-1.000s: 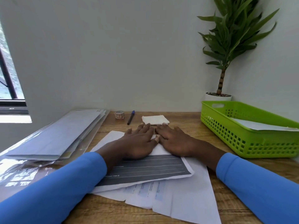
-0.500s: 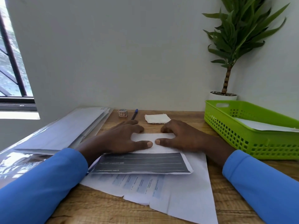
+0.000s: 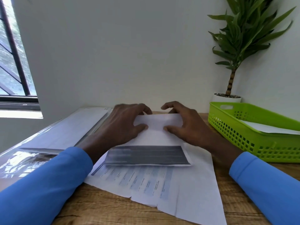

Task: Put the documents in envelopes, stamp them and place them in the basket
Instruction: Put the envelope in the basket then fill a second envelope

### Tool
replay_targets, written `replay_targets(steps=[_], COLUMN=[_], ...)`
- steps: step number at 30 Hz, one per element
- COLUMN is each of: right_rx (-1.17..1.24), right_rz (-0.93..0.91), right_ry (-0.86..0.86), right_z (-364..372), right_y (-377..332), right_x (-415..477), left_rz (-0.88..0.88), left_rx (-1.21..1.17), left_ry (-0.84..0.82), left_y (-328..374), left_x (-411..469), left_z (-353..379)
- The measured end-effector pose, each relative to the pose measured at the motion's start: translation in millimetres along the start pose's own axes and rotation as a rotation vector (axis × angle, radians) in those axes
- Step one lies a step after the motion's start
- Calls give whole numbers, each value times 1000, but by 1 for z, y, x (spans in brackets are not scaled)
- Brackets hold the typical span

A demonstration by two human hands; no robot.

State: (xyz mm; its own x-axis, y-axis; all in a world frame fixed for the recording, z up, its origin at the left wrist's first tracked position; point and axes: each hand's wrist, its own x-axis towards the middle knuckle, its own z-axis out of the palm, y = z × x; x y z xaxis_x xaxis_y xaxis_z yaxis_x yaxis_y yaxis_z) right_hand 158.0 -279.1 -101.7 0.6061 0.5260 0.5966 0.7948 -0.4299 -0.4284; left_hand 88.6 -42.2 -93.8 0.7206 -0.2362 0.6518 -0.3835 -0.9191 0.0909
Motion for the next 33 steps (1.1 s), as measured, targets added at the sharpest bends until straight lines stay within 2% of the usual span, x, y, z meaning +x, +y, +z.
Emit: replay_targets(steps=[3, 7, 14, 20, 22, 25, 28, 30, 33], right_rx=[-62, -149, 0, -95, -88, -220, -424, -475, -495], right_rz=[-119, -190, -20, 172, 184, 164, 206, 269, 379], right_ry=[109, 94, -4, -317, -431, -565, -686, -723, -711], right_z=[-4, -7, 7, 26, 27, 30, 32, 30, 23], right_y=[-1, 0, -1, 10, 8, 5, 4, 3, 5], right_x=[3, 1, -4, -6, -6, -6, -4, -4, -6], left_rz=[99, 153, 74, -4, -49, -81, -111, -168, -238], left_rx=[149, 250, 233, 85, -3, -163, -83, -13, 7], left_ry=[134, 128, -122, -346, -428, -542, -699, -773, -784], left_y=[-2, 6, 18, 10, 11, 18, 23, 23, 17], left_x=[2, 1, -5, -9, -11, -14, -16, -14, -13], left_z=[-6, -8, 4, 19, 21, 23, 27, 27, 27])
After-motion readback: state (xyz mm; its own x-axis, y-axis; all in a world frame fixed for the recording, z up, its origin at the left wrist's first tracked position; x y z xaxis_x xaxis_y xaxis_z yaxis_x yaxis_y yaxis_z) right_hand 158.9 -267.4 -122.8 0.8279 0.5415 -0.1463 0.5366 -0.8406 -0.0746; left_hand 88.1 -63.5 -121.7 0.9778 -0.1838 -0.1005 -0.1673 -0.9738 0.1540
